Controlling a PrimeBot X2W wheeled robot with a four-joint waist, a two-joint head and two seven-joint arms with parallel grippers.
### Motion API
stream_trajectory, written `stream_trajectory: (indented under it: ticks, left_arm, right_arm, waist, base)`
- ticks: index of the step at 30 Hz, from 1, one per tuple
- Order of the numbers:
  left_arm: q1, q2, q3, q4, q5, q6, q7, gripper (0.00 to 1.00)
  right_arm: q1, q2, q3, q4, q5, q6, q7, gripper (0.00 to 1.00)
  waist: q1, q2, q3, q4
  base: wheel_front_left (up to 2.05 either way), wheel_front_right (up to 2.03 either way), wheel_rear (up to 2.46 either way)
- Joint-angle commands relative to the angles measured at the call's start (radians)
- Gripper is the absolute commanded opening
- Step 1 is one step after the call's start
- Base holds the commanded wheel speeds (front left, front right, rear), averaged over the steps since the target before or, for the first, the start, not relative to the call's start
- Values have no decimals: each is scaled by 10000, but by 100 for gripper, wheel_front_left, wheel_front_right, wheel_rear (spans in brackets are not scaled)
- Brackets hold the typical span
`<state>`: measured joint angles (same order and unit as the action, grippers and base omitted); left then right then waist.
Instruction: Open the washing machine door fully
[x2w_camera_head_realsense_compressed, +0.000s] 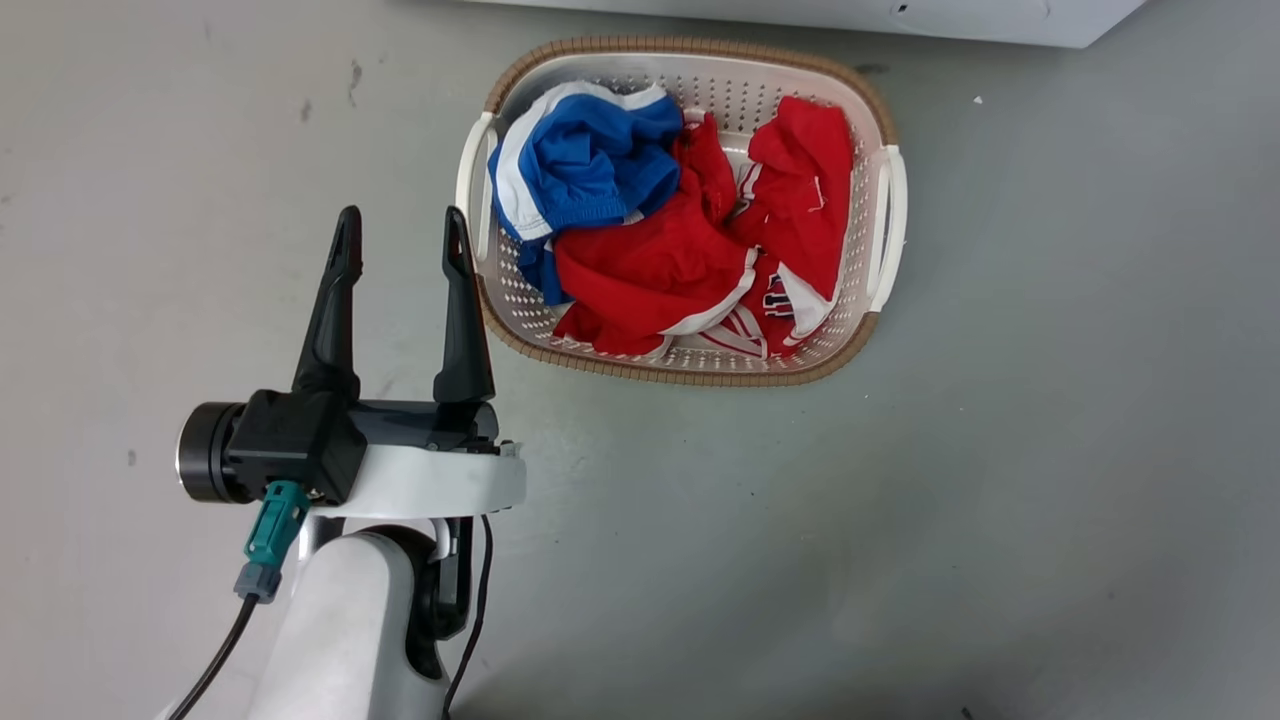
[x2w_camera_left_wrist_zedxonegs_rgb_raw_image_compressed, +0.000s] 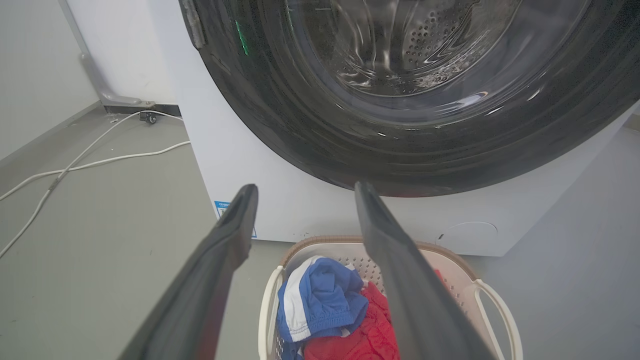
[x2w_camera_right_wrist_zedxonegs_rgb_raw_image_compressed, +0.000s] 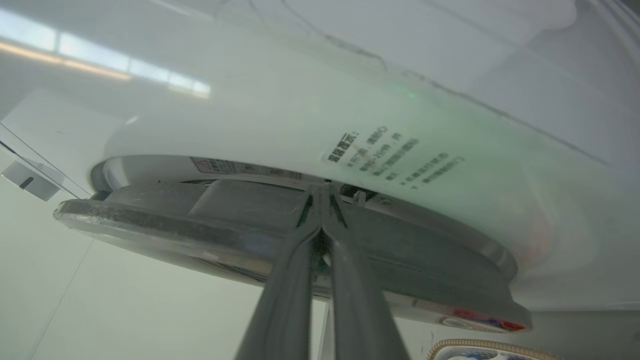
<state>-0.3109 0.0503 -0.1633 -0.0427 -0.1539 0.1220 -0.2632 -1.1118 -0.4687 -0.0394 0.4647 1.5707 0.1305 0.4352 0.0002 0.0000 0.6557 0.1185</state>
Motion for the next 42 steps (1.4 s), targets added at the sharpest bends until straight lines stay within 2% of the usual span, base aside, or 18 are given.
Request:
stream_trajectory:
  ticks: [1,7,14,23,28,32,42]
  left_arm:
    - [-150,-2,-51,-52,-43,36,-24,100]
    - [-307,-2,-166,-77,-132,127,-24,100]
    - [-387,-3,-115,0,-151,113,-24,100]
    - [-372,-2,-5,127,-70,6,-24,100]
    - [-274,0,63,171,28,-52,-24,100]
    - [-92,-2,144,169,81,-73,-24,100]
    - [194,0,273,229,193,-159,-24,100]
  right_arm:
    - [-277,-20,101,99,-82,4,126,0]
    - [-827,63,641,349,-348,4,594,0]
    - [-636,204,890,144,-342,15,950,0]
    - [215,302,1251,-416,-267,15,1543,0]
    - [864,442,1464,-1054,-111,18,1900,0]
    - [1444,314,1386,-1404,-26,13,1966,0]
    - [3046,651,1692,-2833,292,6,2321,0]
  waist:
    - [-2,0,139,75]
    - [-2,0,380,158]
    - [-2,0,438,134]
    - [-2,0,118,-84]
    - [-2,0,-95,-184]
    - [-2,0,-269,-285]
    - [-2,0,-743,-450]
  base:
    - [0,0,0]
    - [0,0,0]
    - [0,0,0]
    - [0,0,0]
    - [0,0,0]
    - [0,0,0]
    - [0,0,0]
